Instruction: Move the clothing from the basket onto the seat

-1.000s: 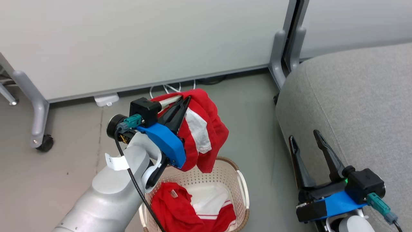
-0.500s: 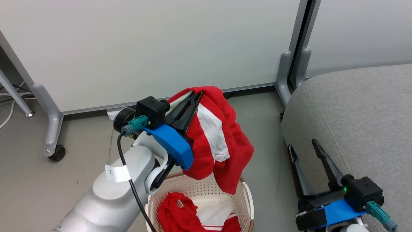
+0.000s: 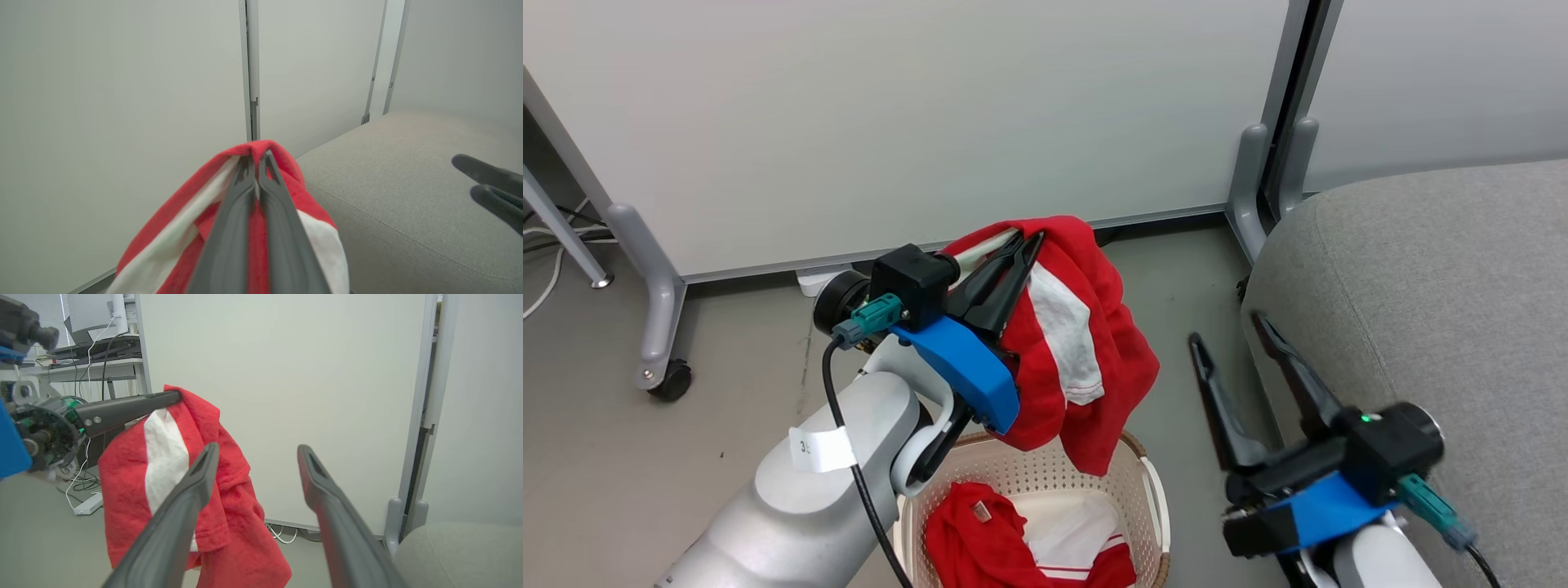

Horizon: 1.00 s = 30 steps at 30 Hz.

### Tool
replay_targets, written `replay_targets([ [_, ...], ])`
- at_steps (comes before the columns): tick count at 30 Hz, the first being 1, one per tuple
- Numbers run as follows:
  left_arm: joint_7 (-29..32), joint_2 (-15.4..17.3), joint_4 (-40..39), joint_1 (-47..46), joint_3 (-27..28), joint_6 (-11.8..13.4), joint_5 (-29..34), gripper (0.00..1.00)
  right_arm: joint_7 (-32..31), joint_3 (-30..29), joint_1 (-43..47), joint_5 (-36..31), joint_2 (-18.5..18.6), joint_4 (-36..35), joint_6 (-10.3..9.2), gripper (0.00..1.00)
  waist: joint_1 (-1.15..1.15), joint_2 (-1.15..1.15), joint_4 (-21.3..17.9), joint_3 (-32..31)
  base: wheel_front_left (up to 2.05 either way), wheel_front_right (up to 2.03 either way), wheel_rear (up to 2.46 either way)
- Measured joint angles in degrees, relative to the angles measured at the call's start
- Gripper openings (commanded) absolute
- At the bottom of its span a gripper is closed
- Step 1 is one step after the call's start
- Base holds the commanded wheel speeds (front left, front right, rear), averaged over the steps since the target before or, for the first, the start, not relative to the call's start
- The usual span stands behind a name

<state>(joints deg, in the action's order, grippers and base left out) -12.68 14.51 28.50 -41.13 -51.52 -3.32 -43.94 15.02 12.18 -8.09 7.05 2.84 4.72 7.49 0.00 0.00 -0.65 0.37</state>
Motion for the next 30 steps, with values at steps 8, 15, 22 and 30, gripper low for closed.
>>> replay_targets([
  [8,0.2,-0.3,-0.9,-0.5,-0.5,0.0,0.0,0.00,0.0,8.9,-9.8,0.2,1.6,5.4,0.00,1.00,0.01,0.00,1.0,1.3,0.00,0.00,0.00],
  [15,0.2,-1.3,-1.2,-1.9,-1.0,-0.2,0.2,0.00,0.0,13.7,-17.7,0.0,2.0,14.0,0.00,1.00,0.01,0.00,2.3,2.7,0.00,0.00,0.00],
  [22,0.0,-2.3,-1.1,-3.1,-1.7,-0.6,0.7,0.00,0.0,15.6,-22.6,0.0,1.3,21.6,0.00,1.00,0.01,0.00,3.3,3.5,0.00,0.00,0.00],
  [30,-0.3,-3.0,-1.4,-3.7,-2.4,-1.0,1.1,0.00,0.0,18.2,-25.6,3.2,0.4,28.6,0.00,1.00,0.01,0.00,3.6,3.7,0.00,0.00,0.00],
])
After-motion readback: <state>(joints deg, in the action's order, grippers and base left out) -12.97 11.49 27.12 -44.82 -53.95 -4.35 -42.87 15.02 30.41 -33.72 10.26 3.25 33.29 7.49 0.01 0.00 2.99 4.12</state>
